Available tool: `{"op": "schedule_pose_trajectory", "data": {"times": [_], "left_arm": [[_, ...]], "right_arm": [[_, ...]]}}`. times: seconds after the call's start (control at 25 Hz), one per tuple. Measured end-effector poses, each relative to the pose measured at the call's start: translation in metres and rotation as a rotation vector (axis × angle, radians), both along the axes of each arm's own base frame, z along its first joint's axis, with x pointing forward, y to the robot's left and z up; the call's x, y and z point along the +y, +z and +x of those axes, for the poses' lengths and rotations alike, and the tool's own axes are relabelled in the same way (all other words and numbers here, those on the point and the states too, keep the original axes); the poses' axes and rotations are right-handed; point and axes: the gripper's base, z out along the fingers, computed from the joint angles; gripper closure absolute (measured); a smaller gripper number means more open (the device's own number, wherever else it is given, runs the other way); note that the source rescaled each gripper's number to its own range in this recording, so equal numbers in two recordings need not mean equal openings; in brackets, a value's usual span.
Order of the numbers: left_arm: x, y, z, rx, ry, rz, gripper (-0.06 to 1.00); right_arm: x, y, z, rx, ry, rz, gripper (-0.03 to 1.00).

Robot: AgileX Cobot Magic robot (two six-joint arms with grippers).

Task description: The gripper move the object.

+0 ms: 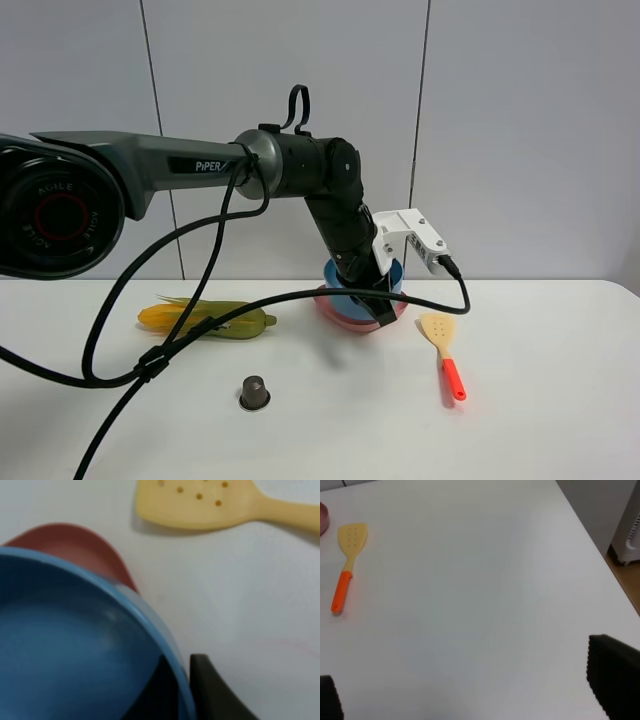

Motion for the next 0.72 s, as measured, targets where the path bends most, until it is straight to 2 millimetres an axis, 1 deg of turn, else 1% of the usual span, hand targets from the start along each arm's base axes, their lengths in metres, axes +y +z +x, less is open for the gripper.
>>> {"op": "schedule_pose_trajectory", "data": {"times": [0.36, 0.72], "left_arm": [[0.008, 0.0, 0.008, -0.078, -0.127, 0.047, 0.94], [0.007, 0.003, 0.013, -0.119, -0.131, -0.003, 0.94]], "right_arm": [[0.0, 0.0, 0.0, 0.0, 0.0, 0.0, -0.03], [0.0, 0.0, 0.0, 0.0, 0.0, 0.0, -0.03]]}}
